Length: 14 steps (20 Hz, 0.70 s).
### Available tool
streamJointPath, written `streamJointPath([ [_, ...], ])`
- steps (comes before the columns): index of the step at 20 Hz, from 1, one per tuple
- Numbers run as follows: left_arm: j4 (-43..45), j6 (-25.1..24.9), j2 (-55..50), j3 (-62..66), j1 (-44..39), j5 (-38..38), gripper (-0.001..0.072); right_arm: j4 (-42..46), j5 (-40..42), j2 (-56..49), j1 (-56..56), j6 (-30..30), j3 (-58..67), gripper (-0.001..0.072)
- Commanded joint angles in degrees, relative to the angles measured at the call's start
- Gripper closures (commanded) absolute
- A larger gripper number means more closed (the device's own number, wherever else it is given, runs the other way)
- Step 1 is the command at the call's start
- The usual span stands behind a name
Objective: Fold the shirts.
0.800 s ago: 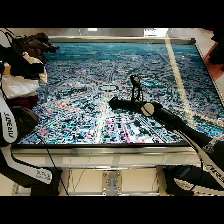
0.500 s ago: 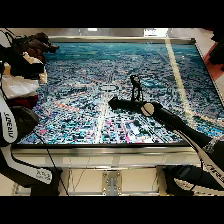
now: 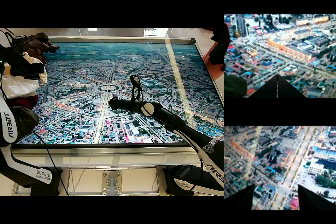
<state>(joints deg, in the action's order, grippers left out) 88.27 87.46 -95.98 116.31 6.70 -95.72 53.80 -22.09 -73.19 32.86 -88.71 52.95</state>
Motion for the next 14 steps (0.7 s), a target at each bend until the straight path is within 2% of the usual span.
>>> streamJointPath([
  [1,0.0,0.0,0.0,0.0,0.0,0.0,0.0694,0.0,0.0,0.0,0.0,0.0,0.0,0.0091],
  [10,0.0,0.0,0.0,0.0,0.0,0.0,0.0694,0.0,3.8,0.0,0.0,0.0,0.0,0.0090],
  [14,0.0,0.0,0.0,0.0,0.0,4.8,0.0694,-0.1,4.2,0.0,0.0,0.0,0.0,0.0090],
])
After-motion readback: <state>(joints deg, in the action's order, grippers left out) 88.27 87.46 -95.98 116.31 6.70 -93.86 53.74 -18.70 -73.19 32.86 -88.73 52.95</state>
